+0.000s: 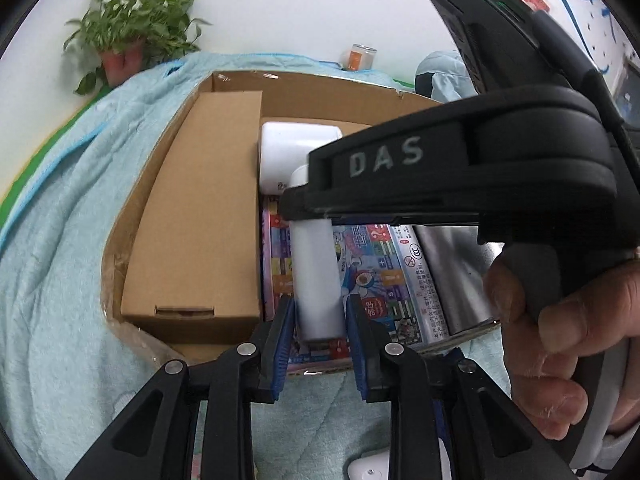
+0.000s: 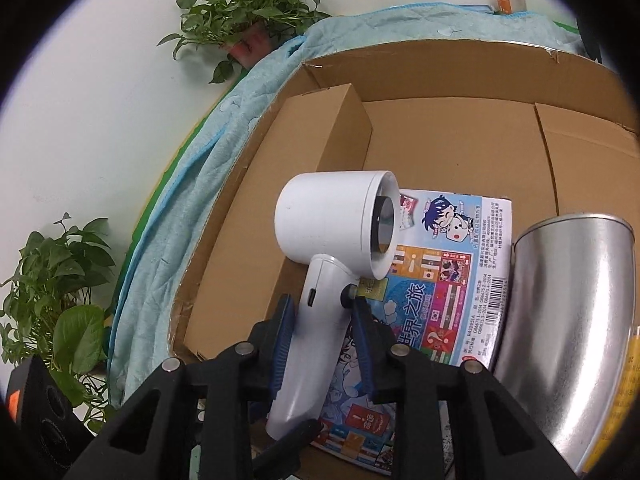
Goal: Organize rigid objects
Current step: 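Lower the hair dryer onto the game box and open both grippers, then withdraw both grippers from the box toward the blue stapler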
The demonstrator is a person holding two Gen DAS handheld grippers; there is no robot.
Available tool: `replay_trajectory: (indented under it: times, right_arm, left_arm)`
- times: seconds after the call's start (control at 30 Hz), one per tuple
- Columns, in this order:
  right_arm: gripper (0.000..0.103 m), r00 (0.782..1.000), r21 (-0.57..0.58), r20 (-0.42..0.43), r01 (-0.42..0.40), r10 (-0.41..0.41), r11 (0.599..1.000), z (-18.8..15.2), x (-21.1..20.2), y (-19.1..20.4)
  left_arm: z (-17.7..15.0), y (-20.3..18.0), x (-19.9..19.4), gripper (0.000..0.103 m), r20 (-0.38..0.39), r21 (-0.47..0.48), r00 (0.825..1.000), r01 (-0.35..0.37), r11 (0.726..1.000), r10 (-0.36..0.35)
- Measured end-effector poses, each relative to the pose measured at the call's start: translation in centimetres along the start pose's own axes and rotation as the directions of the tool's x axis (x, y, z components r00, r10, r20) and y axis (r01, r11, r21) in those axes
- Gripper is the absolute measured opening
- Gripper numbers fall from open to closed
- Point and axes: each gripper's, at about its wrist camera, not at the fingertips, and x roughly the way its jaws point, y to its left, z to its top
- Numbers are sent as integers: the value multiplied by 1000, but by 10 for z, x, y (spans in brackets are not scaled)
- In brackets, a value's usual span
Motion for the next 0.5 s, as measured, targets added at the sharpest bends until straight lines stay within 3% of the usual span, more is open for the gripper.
replay_trajectory:
  times: [0.07, 0.17, 0.27, 0.3, 0.37, 0.4, 0.43, 0.5]
  right_arm:
    - [29, 1000, 11, -5, -6, 6, 1000, 0, 0, -1]
    - [32, 999, 14, -24, -32, 33, 999, -4, -2, 1]
    - [33, 998, 11, 9, -56, 56, 998, -8, -10, 2]
    - [38, 997, 1, 45, -57, 57, 998, -9, -18, 1]
    - [73, 988, -55, 155, 12, -3, 998, -18, -43, 6]
    - [82, 980, -74, 198, 48, -32, 996, -22, -53, 8]
    - [85, 965, -90, 253, 90, -65, 992, -30, -67, 10]
    - [85, 959, -93, 273, 110, -81, 990, -38, -77, 9]
  left_arm:
    - [-3, 2, -5, 25, 16, -1, 1000, -9, 1000, 9]
    - [-5, 4, -16, 34, 42, -4, 999, -21, 1000, 21]
    - [-13, 3, -30, 65, 97, -2, 995, -17, 1000, 17]
    - [-15, 3, -34, 78, 117, 0, 993, -16, 1000, 16]
    - [-21, 4, -43, 80, 161, 9, 987, -17, 1000, 16]
    - [-22, 4, -46, 80, 167, 17, 986, -17, 1000, 14]
    - [-23, 5, -46, 80, 169, 23, 986, -15, 1000, 11]
    - [-22, 7, -40, 80, 144, 26, 989, 3, 1000, -7]
